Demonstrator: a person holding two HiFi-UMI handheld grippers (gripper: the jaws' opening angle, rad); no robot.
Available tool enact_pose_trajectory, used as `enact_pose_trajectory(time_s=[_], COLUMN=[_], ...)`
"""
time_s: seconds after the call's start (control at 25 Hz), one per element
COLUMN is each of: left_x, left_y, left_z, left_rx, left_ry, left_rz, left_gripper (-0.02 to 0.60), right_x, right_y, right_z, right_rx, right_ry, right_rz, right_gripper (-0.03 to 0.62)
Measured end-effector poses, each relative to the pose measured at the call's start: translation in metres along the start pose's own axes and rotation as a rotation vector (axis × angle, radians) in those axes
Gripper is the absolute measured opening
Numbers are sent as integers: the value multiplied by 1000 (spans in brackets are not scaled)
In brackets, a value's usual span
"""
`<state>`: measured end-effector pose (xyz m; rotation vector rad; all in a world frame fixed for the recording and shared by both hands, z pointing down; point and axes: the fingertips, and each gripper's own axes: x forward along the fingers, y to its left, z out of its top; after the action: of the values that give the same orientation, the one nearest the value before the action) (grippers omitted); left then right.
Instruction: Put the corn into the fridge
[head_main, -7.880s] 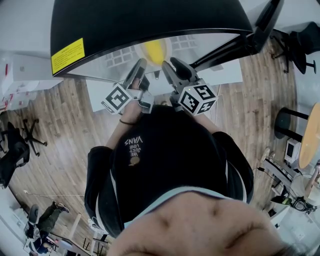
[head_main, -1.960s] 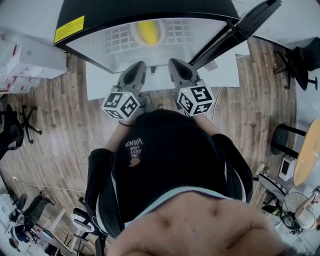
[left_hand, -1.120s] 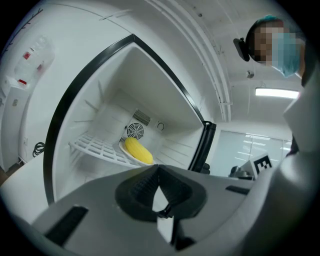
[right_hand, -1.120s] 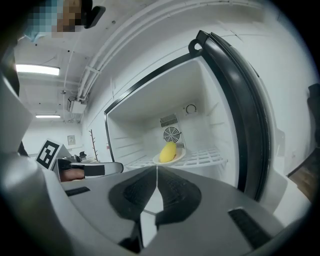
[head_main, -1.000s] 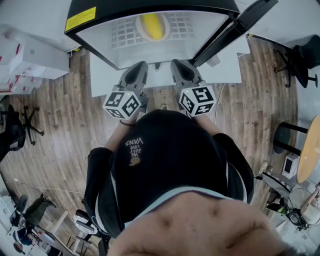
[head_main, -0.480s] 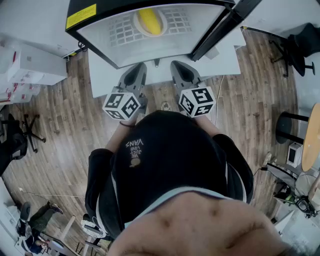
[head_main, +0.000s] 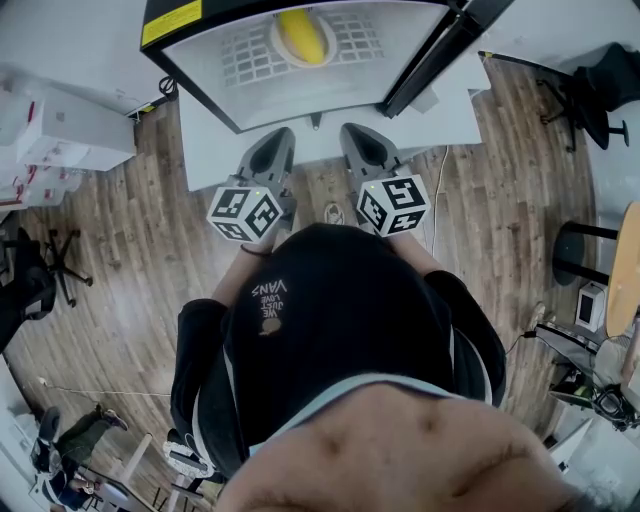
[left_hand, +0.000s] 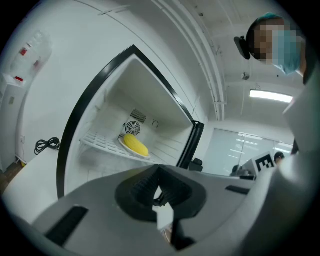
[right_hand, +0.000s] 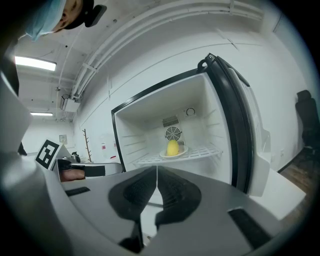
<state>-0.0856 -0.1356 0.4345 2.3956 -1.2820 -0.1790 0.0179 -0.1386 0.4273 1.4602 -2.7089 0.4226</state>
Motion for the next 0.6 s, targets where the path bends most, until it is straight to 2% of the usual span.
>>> enact_pose_trajectory(time_s=[0.6], left_x=[-13], left_y=[-9], left_z=[-1], left_rx=[23], left_ry=[2], left_rz=[-15], left_gripper=[17], right_x=[-13], right_y=[11], right_z=[-5], right_rx=[-23], right_ry=[7], right_rz=[-20], right_gripper=[12])
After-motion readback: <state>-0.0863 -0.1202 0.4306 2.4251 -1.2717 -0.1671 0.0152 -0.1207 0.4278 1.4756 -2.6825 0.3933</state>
